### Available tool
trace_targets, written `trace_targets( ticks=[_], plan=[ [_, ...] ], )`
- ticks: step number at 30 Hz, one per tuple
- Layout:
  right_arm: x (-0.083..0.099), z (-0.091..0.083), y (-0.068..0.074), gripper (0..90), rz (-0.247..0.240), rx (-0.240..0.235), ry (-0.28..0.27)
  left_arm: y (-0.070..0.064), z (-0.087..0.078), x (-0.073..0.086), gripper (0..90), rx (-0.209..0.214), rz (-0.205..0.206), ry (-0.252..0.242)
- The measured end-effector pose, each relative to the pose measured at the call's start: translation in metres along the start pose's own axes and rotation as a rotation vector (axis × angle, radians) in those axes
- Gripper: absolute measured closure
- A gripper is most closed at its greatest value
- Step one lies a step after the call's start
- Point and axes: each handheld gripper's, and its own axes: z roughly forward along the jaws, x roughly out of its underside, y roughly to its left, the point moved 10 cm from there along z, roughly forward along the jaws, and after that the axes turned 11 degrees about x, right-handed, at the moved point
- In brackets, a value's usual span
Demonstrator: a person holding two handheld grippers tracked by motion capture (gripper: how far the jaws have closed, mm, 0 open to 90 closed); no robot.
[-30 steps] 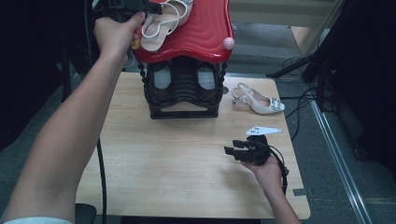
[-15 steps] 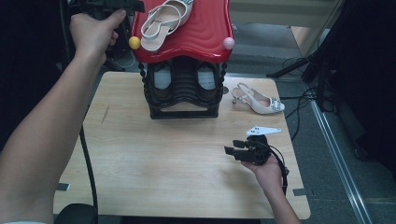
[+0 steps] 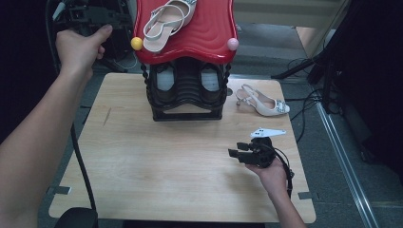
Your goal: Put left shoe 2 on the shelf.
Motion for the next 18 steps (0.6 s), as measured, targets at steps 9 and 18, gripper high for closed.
trace_targets(
  ticks=[9,18],
  plan=[
    [0.0,0.001,0.001,49.1,-0.002,0.0,0.003,0.016,-0.006,0.025,50.4,-0.02,0.035,0.041],
    [0.001,0.002,0.001,49.1,-0.006,-0.001,0.006,0.045,-0.005,0.058,50.4,-0.03,0.007,0.064]
  ],
)
